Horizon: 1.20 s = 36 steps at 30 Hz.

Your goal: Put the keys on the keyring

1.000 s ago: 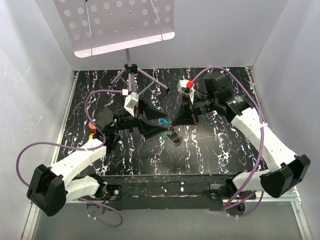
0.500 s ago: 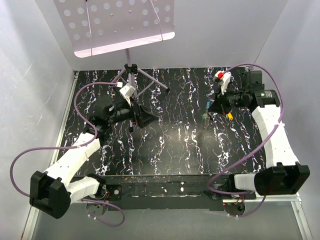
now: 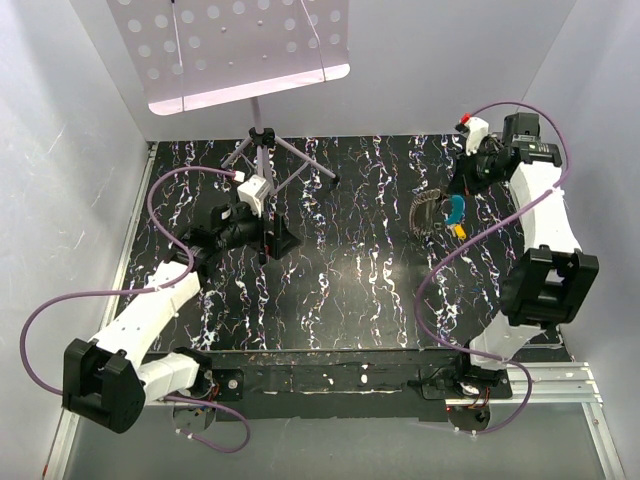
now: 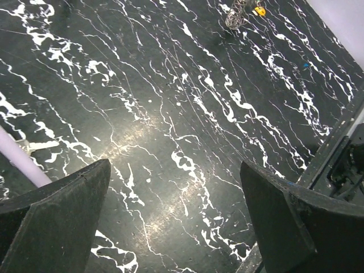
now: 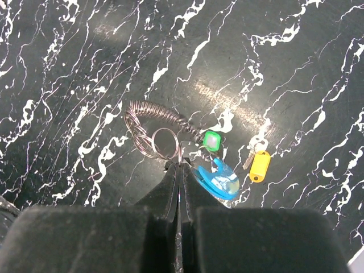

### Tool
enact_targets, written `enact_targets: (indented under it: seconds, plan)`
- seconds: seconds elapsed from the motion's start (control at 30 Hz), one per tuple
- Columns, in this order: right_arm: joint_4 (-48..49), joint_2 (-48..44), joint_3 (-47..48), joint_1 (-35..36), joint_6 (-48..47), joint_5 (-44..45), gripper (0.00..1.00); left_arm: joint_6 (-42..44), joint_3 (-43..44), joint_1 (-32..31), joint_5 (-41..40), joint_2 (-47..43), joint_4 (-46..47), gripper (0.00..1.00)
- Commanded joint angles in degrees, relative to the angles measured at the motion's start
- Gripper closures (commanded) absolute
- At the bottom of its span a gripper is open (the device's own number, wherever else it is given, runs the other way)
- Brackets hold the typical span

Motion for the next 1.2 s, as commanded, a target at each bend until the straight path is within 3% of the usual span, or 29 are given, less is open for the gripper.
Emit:
enact_targets:
  seconds: [0.0,0.27,0.43,0.8,0.83,1.0,1.17]
  plan:
    - [3.32,3.71,5.9,-0.28,3.49,-1.35,0.99,2.32,-0.22,0.49,-3.31,-2.68,-1.06,0.02]
    - [5.51,13.2,13.02,-0.2,11.49,-3.3,0.99,2.67,-1.18,0.58,-3.39,-3.91,-0.97,0.02]
    - [4.82,18.57,18.21,1.47,11.59,-1.37,0.99,2.67,-1.45,0.58,-3.4,-4.79,-0.62,0.02]
    - [4.03,30.43,27.7,15.7,8.77,5.31,0.97,2.76,-3.74,0.58,-3.57,-6.81,2.28,0.02]
    - [3.5,31.57,28.84,16.67,8.6,5.84,0.95,2.85,-3.91,0.58,-3.74,-6.9,2.2,0.02]
    - [1.74,29.14,28.77,17.65,8.16,6.2,0.59,3.28,-4.52,0.58,-5.77,-8.3,2.11,0.02]
    - [5.41,14.92,14.21,15.37,8.77,0.85,0.41,1.89,-5.93,0.58,-6.12,-10.85,4.04,0.02]
